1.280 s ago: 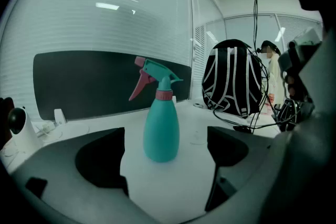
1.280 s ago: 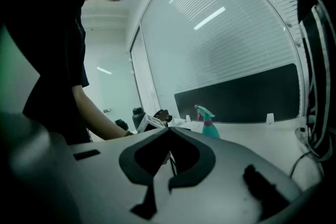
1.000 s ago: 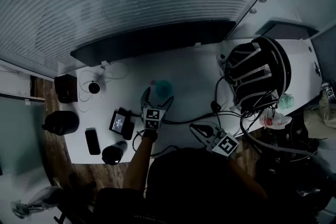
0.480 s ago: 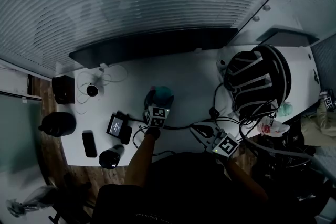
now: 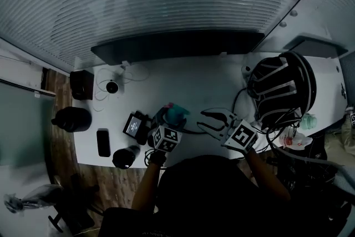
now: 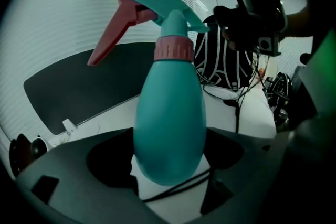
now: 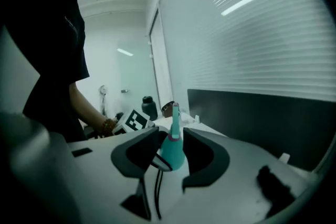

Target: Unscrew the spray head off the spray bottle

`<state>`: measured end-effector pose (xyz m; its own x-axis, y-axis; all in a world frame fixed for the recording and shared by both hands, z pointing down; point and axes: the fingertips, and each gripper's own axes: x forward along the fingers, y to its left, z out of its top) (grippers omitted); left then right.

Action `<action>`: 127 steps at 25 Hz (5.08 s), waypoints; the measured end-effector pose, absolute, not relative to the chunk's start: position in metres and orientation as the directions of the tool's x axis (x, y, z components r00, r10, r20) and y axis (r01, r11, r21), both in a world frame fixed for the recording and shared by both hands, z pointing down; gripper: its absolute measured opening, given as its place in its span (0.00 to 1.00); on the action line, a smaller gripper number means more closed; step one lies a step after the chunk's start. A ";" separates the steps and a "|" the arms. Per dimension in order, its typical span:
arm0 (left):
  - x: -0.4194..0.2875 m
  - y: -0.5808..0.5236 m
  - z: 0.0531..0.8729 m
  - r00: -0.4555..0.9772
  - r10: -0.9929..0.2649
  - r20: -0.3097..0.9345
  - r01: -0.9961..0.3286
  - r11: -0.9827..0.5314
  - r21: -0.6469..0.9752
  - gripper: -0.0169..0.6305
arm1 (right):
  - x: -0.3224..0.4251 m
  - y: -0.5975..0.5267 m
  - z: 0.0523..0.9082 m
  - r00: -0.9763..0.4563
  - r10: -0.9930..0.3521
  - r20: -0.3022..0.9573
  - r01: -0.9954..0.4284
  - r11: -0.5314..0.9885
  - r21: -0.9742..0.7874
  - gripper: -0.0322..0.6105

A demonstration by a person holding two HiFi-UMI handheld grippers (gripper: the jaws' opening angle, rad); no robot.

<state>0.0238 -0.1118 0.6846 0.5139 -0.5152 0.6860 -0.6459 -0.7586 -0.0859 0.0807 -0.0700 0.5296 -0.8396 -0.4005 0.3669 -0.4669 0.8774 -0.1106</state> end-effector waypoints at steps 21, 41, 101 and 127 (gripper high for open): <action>-0.033 -0.046 0.651 0.218 -0.560 0.799 -0.574 -0.736 -0.359 0.64 | -0.002 -0.035 0.552 -0.717 0.003 0.697 -0.035 0.999 -0.040 0.24; -0.037 -0.031 0.668 0.079 -0.507 0.858 -0.415 -0.799 -0.435 0.63 | 0.007 -0.017 0.593 -0.606 0.116 0.787 -0.086 0.974 -0.210 0.23; 0.040 0.039 0.636 0.937 0.001 0.350 -0.123 -0.935 0.332 0.62 | 0.056 0.018 0.563 -0.382 -0.244 0.891 0.608 0.660 0.441 0.22; 0.008 -0.030 0.595 0.751 -0.577 0.323 -0.540 -0.817 -0.204 0.59 | 0.038 -0.043 0.487 -0.957 -0.108 0.269 -0.289 0.325 -0.900 0.46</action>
